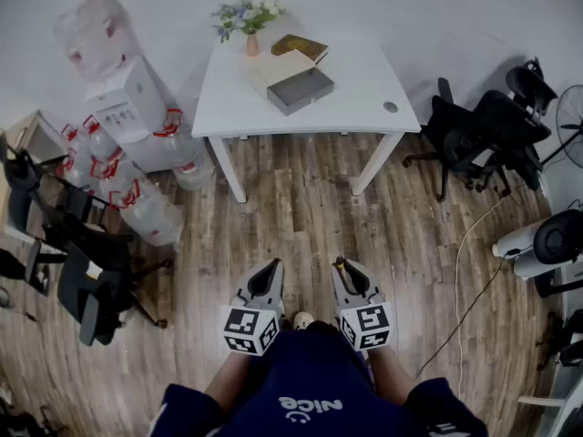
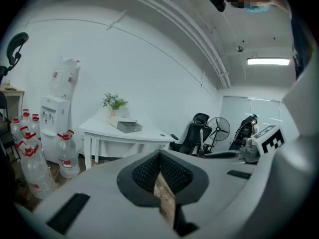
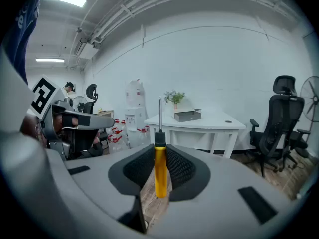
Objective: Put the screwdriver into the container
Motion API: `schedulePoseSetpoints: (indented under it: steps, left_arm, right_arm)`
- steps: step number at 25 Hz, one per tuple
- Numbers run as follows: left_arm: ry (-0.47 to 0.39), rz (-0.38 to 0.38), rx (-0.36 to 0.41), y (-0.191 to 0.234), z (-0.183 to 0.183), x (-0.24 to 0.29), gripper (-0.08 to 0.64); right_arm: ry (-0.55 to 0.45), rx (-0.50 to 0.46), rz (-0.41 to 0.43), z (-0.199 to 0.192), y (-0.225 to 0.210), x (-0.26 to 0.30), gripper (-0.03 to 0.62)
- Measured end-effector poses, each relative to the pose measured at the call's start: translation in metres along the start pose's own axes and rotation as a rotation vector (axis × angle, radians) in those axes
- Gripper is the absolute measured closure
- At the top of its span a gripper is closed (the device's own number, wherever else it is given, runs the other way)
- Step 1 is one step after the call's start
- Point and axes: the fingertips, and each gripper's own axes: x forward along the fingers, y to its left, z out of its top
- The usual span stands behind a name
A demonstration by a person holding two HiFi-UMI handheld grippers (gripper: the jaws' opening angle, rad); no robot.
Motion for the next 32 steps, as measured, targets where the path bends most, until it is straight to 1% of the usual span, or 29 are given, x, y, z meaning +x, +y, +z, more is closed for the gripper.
schedulePoseSetpoints:
  steps: [5, 8, 14, 20, 24, 27, 32]
  left_arm:
    - [0.000, -0.003, 0.010, 0.006, 0.001, 0.007, 0.545]
    - [-0.009, -0.019, 0.019, 0.014, 0.008, 0.011, 0.545]
    - [-0.024, -0.033, 0.023, 0.041, 0.015, 0.017, 0.545]
    - [-0.013, -0.056, 0.045, 0.067, 0.020, 0.020, 0.545]
    - [-0.009, -0.057, 0.042, 0.079, 0.021, 0.022, 0.545]
    - [-0.004, -0.055, 0.034, 0.084, 0.020, 0.029, 0.545]
    - [-0.001, -0.040, 0.029, 0.097, 0.023, 0.052, 0.545]
  right_arm:
    - [0.000, 0.005, -0.024, 0.002, -0.006, 0.007, 0.500]
    - [-0.024, 0.015, -0.032, 0.011, -0.004, 0.014, 0.500]
    - [-0.043, 0.032, -0.040, 0.016, 0.005, 0.032, 0.500]
    - [-0.050, 0.052, -0.073, 0.019, 0.016, 0.053, 0.500]
    - [-0.040, 0.062, -0.085, 0.018, 0.020, 0.060, 0.500]
    - [-0.014, 0.068, -0.087, 0.011, 0.014, 0.068, 0.500]
    - [0.019, 0.091, -0.097, 0.007, -0.013, 0.095, 0.499]
